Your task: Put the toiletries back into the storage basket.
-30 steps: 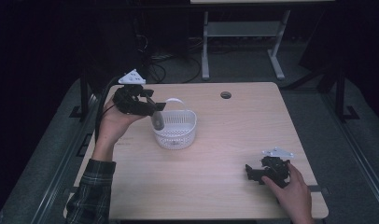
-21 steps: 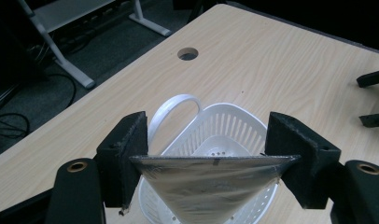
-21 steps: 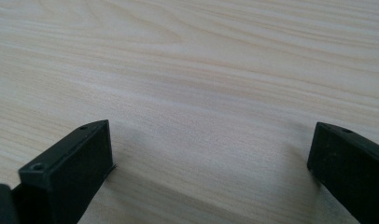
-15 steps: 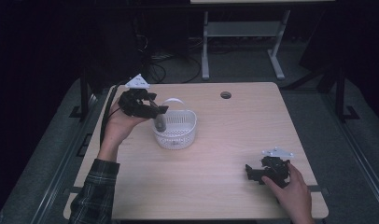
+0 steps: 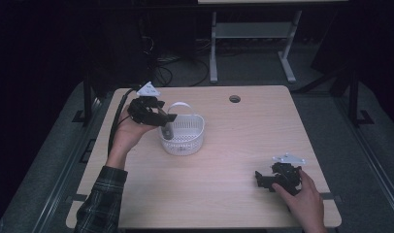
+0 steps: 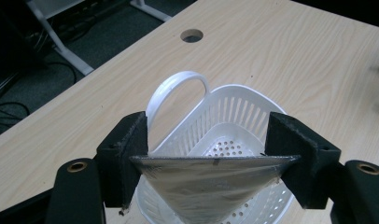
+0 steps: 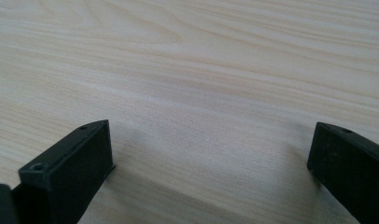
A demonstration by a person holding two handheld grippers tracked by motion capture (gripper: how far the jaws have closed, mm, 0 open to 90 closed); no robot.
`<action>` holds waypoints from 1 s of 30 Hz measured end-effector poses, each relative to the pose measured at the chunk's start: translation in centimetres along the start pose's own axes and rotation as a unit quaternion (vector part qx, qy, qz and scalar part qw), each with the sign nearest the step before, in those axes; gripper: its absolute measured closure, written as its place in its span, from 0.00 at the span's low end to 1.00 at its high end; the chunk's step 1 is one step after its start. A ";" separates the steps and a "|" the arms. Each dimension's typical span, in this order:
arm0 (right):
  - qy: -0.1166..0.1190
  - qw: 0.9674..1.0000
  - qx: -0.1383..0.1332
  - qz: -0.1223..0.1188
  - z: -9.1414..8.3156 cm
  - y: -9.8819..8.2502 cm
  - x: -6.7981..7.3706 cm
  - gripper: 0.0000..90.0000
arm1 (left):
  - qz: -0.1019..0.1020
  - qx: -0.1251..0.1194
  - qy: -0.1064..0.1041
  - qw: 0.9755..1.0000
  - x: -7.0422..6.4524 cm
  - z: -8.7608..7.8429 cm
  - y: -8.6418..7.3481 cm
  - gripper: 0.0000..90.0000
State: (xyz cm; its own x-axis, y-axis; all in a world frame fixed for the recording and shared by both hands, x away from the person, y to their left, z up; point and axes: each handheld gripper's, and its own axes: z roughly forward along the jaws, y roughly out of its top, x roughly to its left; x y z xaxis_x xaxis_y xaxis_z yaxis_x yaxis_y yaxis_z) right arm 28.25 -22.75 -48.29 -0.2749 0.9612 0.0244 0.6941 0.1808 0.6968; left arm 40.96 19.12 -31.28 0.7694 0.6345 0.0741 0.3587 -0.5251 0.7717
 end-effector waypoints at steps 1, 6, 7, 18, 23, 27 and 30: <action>0.000 1.000 0.000 0.000 0.0 0.0 0.0 0.00 | -0.002 0.000 0.000 1.000 0.0 0.2 -0.1 0.33; 0.000 1.000 -0.001 -0.002 0.0 0.0 0.0 0.00 | -0.003 0.008 -0.002 1.000 -0.1 0.8 -0.4 0.33; 0.001 1.000 -0.001 -0.001 0.0 0.0 0.0 0.00 | -0.004 0.010 -0.003 1.000 -0.1 0.9 -0.5 0.33; 0.000 1.000 0.000 0.000 0.0 0.0 0.0 0.00 | -0.008 0.024 -0.002 1.000 0.1 2.3 -1.4 0.33; 0.000 1.000 0.000 0.000 0.0 0.0 0.0 0.00 | -0.011 0.031 -0.004 0.999 0.3 2.8 -1.9 0.33; 0.000 1.000 0.000 -0.001 0.0 0.0 0.0 0.00 | -0.015 0.037 -0.004 0.999 0.4 3.2 -2.2 0.33; 0.000 1.000 0.000 0.000 0.0 0.0 0.0 0.00 | -0.017 0.034 -0.005 0.999 0.3 3.4 -2.5 0.33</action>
State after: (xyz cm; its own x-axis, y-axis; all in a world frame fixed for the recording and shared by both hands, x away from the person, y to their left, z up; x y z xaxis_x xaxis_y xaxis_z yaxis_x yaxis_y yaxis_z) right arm 28.25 -22.75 -48.29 -0.2753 0.9610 0.0239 0.6938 0.1814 0.6969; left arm 42.16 18.67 -35.34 0.7615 0.6468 0.0419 0.4194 -0.5410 0.7290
